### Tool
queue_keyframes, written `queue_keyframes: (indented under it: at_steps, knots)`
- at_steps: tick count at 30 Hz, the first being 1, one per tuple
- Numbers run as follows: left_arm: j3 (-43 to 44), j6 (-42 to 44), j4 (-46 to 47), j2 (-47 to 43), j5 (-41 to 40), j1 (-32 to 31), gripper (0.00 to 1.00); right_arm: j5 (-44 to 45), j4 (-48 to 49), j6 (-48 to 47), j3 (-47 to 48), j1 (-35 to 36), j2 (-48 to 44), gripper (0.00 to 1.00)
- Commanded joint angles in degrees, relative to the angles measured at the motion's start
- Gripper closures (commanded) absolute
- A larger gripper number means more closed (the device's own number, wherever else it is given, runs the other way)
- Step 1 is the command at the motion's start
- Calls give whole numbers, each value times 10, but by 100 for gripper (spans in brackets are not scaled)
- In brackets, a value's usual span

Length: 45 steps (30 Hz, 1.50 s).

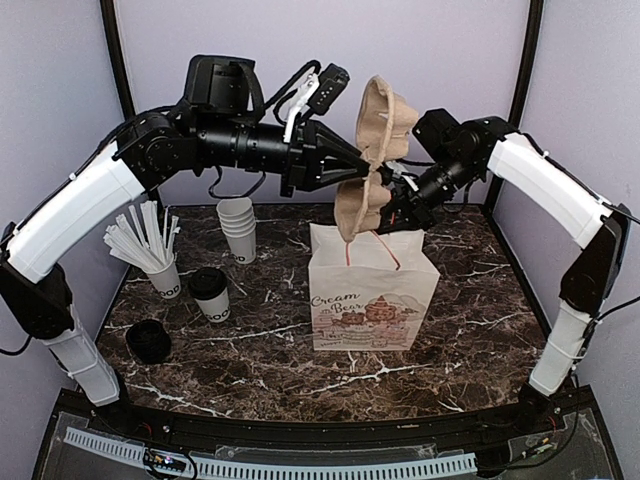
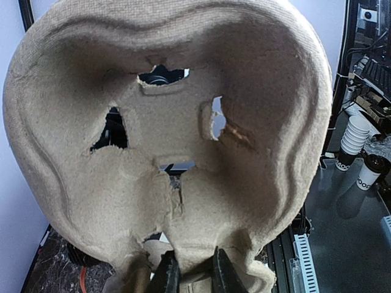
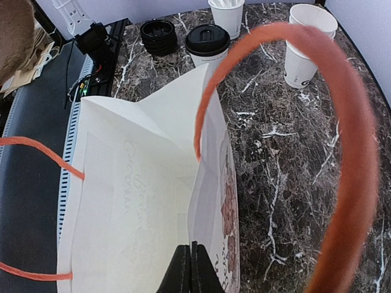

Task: Pack the takeout coffee

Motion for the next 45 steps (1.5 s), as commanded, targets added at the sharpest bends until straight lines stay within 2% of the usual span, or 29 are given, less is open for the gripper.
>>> queue_keyframes:
  at_steps: [1, 8, 13, 19, 26, 35, 45]
  knots:
    - [-11, 10, 48, 1, 52, 7, 86, -31, -10, -16, -19, 12, -28, 100]
    - [-1, -10, 77, 12, 95, 25, 87, -22, -14, -24, -41, 28, -36, 100]
    - [5, -12, 91, 2, 95, 40, 85, -17, -6, -18, -43, 28, -45, 100]
    - [-6, -32, 88, 33, 126, 41, 86, -17, -7, -18, -43, 28, -39, 100]
    - [-94, -49, 114, 17, 150, 40, 86, -16, -1, -17, -51, 28, -40, 100]
    - [-138, -26, 38, 12, 132, 35, 86, -13, 4, -12, -51, 28, -34, 100]
    - [-113, 33, -107, 36, 62, 2, 86, -5, 15, 2, -42, 28, -30, 100]
